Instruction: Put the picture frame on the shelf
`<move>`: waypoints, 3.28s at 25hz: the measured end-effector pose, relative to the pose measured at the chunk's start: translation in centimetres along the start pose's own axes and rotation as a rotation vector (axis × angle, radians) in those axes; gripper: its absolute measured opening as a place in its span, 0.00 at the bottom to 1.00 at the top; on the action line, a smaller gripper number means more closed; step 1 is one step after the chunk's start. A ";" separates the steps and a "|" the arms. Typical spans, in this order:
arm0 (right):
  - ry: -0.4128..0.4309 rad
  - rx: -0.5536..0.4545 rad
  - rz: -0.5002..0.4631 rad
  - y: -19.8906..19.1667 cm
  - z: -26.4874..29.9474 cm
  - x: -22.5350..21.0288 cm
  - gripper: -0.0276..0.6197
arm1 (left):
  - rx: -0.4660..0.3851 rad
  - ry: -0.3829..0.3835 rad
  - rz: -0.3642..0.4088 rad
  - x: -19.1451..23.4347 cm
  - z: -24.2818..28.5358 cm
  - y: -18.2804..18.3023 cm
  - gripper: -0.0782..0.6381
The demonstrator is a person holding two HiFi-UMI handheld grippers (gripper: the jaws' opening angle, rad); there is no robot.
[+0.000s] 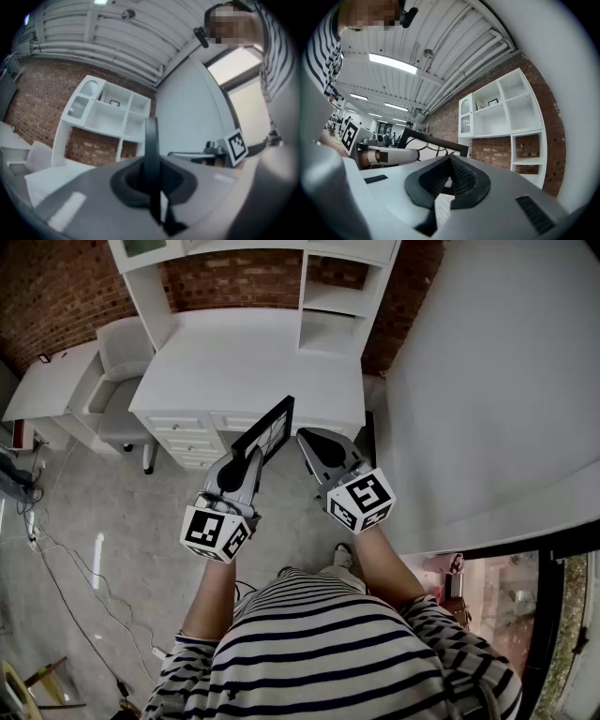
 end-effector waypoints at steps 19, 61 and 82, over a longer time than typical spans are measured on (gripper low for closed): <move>0.056 -0.018 0.031 0.0 -0.6 0.3 0.06 | -0.005 0.009 -0.032 -0.1 0.2 -0.4 0.13; 0.085 0.022 0.010 -1.1 2.5 1.4 0.06 | -0.003 0.049 -0.084 3.3 -1.2 -1.1 0.13; 0.160 0.040 0.033 -2.0 10.7 -5.2 0.06 | 0.021 0.080 -0.120 9.6 5.2 -1.7 0.13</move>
Point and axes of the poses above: the fingertips, and each gripper's own axes: z forward along the fingers, x to its left, y out of its top, the point moved 6 cm from there along -z, backward along the fingers, and after that the axes turned 2 degrees about -y, right-handed, at the moved point
